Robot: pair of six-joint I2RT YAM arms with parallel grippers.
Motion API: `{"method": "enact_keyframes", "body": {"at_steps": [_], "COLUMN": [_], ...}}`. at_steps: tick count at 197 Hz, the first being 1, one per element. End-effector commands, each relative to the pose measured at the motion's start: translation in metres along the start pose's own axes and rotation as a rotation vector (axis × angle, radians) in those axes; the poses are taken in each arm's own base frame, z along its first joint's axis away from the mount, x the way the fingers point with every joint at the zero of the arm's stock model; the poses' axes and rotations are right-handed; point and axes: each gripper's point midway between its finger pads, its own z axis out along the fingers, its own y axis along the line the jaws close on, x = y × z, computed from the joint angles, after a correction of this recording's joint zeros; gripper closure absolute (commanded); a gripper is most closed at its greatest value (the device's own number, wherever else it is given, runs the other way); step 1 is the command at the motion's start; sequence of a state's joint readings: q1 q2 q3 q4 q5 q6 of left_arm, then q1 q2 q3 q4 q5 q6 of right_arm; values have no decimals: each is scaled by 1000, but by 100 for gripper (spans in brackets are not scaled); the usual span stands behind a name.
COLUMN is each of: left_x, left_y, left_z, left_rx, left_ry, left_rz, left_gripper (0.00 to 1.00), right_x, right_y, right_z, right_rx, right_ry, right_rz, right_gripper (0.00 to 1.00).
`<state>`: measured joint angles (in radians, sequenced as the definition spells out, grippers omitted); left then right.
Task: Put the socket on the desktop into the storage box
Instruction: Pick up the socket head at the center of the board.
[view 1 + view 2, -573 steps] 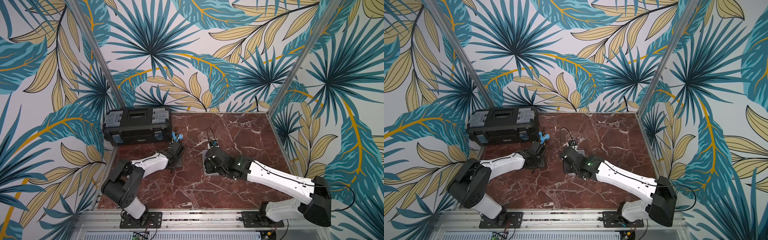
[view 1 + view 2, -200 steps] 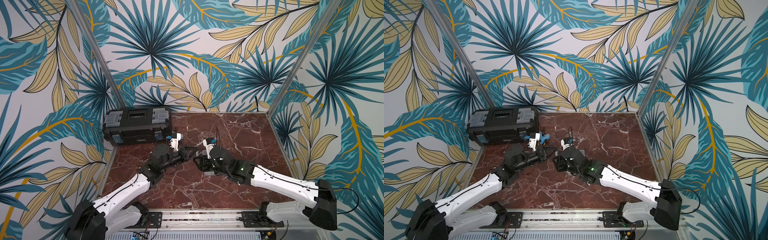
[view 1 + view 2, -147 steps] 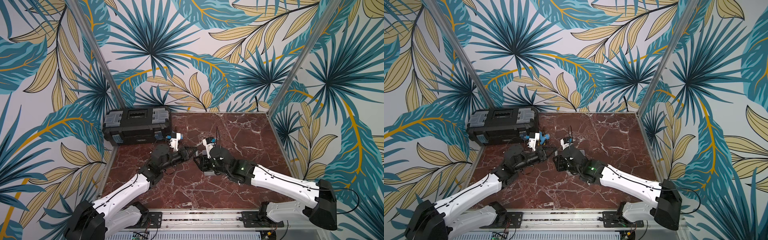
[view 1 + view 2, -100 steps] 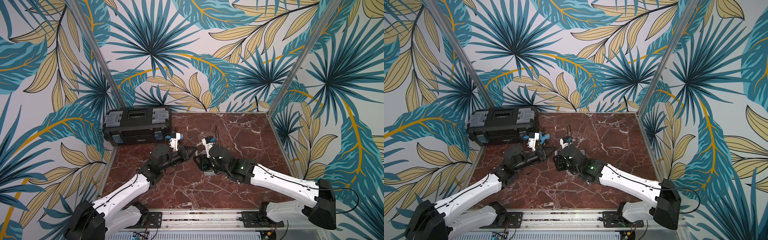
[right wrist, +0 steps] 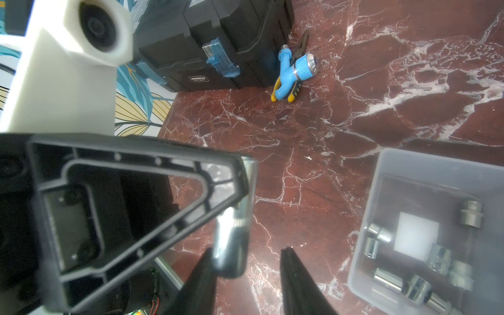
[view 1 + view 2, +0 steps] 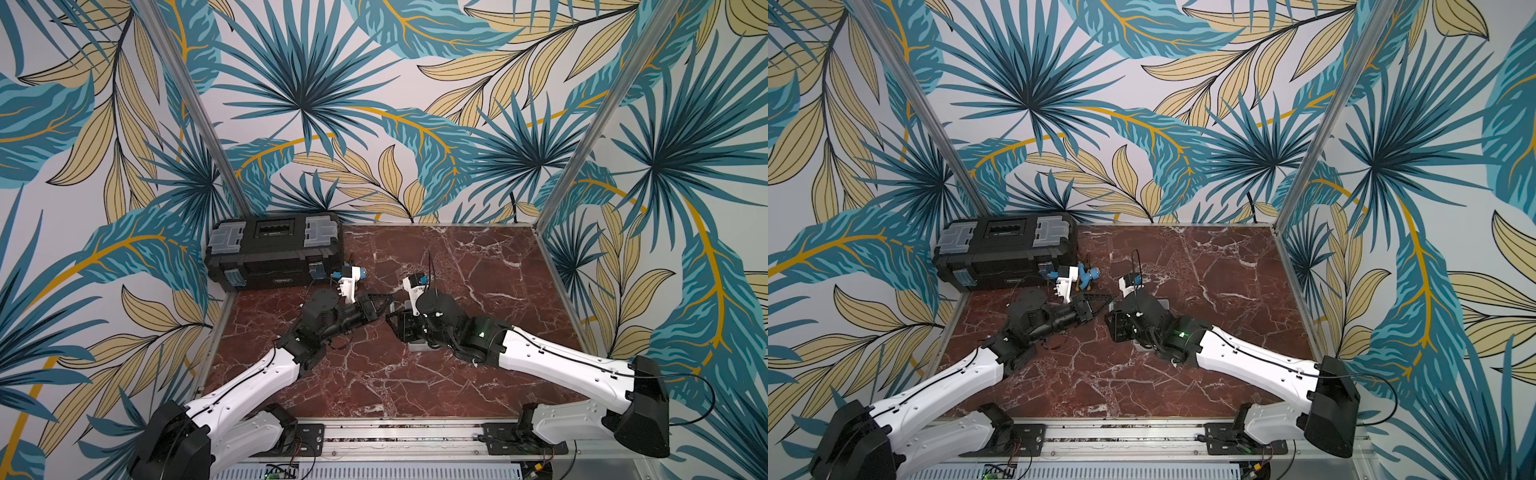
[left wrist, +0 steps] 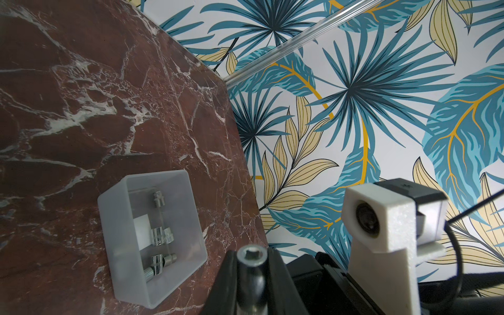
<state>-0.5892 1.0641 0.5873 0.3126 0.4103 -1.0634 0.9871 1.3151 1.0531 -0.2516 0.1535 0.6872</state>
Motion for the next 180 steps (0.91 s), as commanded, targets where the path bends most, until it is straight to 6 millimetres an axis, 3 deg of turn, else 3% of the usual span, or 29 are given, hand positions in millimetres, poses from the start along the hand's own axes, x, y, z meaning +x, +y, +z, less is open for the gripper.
{"method": "enact_keyframes", "body": {"at_steps": [1,20,46,108,151,171,180], "left_x": [24,24,23,22,22,23,24], "left_y": [17,19,15,10,2,2,4], "left_z": [-3,-4,-4,-5,-6,-6,-6], "left_rx": [-34,-45,-27,-13,21,20,8], "left_ry": [83,81,82,80,89,91,98], "left_rz": [-8,-6,-6,-4,3,12,18], "left_gripper": [100,100,100,100,100,100,100], "right_x": [-34,-34,-34,-14,-16,-18,-18], "right_y": [13,18,7,13,13,14,13], "right_z": [-11,-13,-11,6,5,2,2], "right_rx": [-50,-85,-28,-63,-61,-63,-61], "right_ry": [-130,-124,-135,-43,-51,-55,-53], "right_rz": [20,18,18,21,17,12,8], "right_gripper": [59,58,59,60,72,88,100]}}
